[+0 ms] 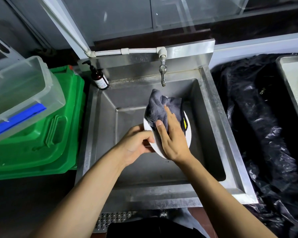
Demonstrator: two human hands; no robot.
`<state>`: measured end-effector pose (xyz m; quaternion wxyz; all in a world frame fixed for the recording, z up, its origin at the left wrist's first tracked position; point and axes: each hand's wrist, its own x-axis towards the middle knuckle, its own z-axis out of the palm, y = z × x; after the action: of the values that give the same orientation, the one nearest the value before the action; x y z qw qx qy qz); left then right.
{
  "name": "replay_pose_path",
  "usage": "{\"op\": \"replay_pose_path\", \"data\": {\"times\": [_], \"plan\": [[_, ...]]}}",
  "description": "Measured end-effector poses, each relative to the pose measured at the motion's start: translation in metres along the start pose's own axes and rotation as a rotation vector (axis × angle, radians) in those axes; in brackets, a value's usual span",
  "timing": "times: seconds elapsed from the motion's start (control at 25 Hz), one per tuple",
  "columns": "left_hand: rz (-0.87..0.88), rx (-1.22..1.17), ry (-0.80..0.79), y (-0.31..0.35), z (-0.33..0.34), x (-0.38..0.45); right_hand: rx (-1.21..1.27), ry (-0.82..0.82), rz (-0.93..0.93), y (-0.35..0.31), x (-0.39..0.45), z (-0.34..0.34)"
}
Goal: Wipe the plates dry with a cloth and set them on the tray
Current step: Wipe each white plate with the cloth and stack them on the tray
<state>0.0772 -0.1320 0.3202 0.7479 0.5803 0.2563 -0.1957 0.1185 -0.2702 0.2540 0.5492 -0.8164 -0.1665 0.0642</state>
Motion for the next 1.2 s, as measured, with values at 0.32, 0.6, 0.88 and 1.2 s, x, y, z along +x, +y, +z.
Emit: {"op": "replay_pose_path", "data": {"times": [0.32, 0.6, 0.88, 1.2], "plan": [[-0.002, 0.019, -0.007, 0.002, -0.002, 0.001, 0.091, 0.083, 0.064, -0.003, 0.005, 0.001], [-0.017, -0.023, -0.034, 0.002, -0.005, 0.002, 0.112, 0.077, 0.242, 0.005, 0.011, -0.006], [0.053, -0.027, -0.025, 0.011, -0.01, 0.008, 0.472, -0.114, 0.181, -0.03, -0.009, 0.002], [0.051, -0.16, 0.078, 0.02, -0.029, 0.007, 0.304, -0.066, 0.124, -0.006, -0.039, -0.011]]}}
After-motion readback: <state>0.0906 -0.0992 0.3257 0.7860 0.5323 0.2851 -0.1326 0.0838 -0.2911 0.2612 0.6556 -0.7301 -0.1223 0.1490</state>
